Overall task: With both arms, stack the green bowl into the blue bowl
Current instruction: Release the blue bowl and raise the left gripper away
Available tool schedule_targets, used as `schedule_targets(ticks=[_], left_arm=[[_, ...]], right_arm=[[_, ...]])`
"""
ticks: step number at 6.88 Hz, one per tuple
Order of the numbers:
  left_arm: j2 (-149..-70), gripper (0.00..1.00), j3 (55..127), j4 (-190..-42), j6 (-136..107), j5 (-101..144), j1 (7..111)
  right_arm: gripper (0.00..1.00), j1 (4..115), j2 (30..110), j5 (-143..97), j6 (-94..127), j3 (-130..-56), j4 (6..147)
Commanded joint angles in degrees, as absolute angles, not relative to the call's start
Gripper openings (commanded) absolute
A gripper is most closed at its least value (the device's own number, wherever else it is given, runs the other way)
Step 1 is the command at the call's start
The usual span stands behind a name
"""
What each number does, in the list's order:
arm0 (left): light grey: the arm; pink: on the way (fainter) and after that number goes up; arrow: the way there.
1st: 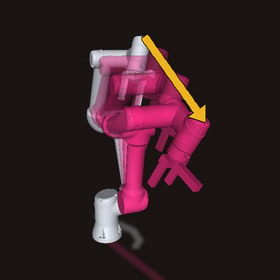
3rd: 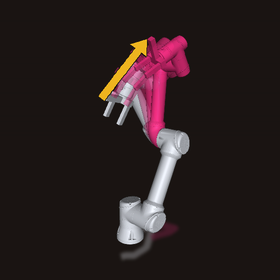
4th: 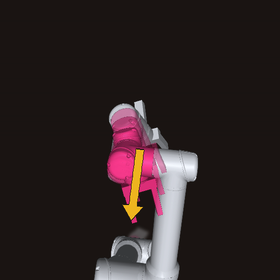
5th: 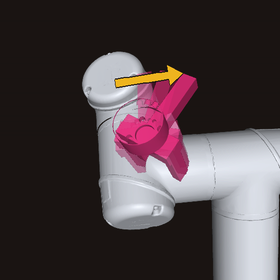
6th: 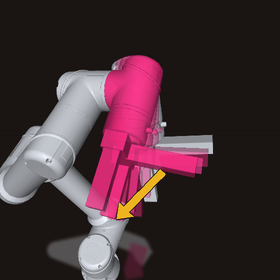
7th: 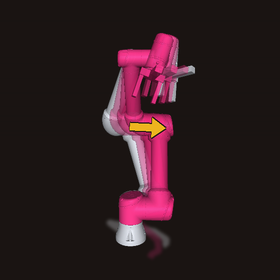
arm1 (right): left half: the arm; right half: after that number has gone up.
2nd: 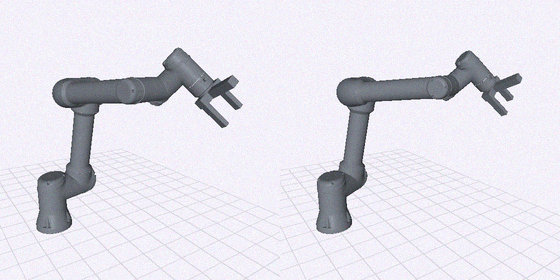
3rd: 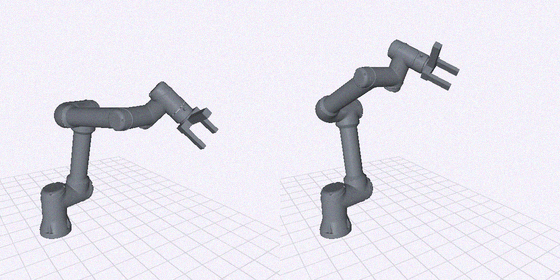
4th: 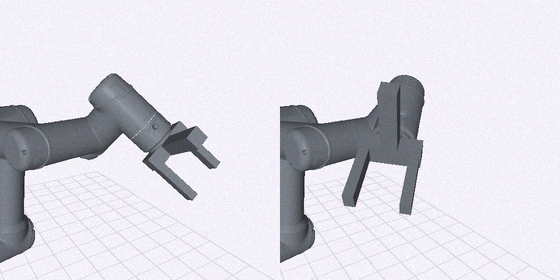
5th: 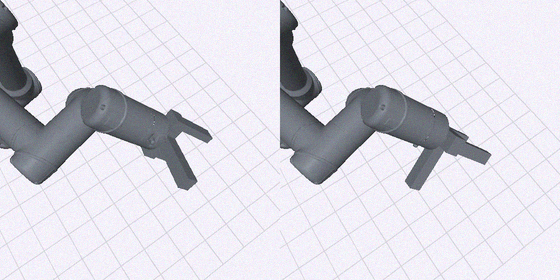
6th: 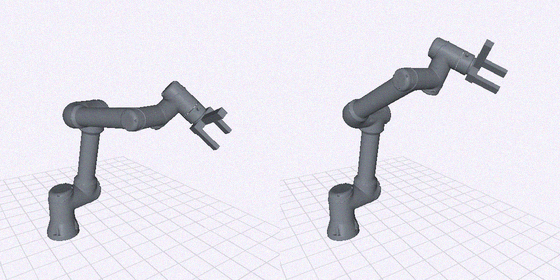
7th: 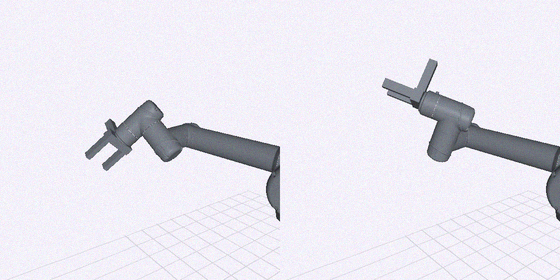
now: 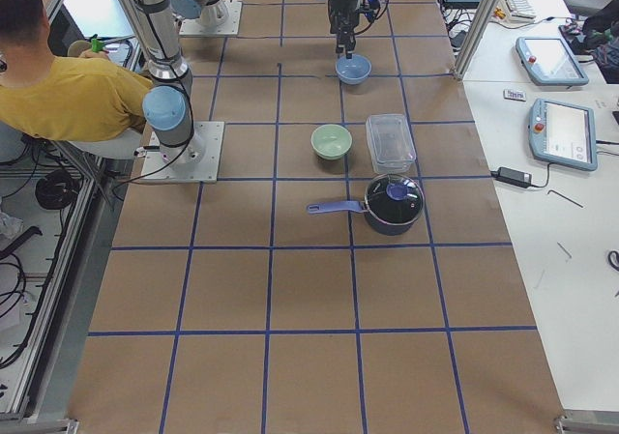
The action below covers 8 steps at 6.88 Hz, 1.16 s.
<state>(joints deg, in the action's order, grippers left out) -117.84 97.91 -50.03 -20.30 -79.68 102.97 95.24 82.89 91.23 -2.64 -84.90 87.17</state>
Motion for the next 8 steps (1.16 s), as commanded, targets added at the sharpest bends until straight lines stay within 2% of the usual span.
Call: schedule_targets(ticks=[1,2,3,6,8], left_arm=[[-115.3,0.92,95.8,-53.5,-18.9,-79.9,100.5],[-112.8,0.92,94.2,-59.8,-13.6,-80.1,98.3],[-109.8,1.0,93.3,-65.5,-6.2,-85.5,96.7],[-96.9,1.0,91.5,-80.8,1.3,-94.0,94.2],[-91.0,1.0,91.1,-84.7,1.1,-93.2,88.1]], right_arm=[[1.0,95.4,82.6,91.2,-2.6,-84.9,87.2],[1.0,95.6,82.5,91.2,-2.6,-84.9,87.3],[1.0,95.9,82.4,91.2,-2.6,-84.9,87.3],[1.0,96.1,82.2,91.2,-2.6,-84.9,87.4],[1.0,96.1,82.1,91.3,-2.5,-85.0,87.5]])
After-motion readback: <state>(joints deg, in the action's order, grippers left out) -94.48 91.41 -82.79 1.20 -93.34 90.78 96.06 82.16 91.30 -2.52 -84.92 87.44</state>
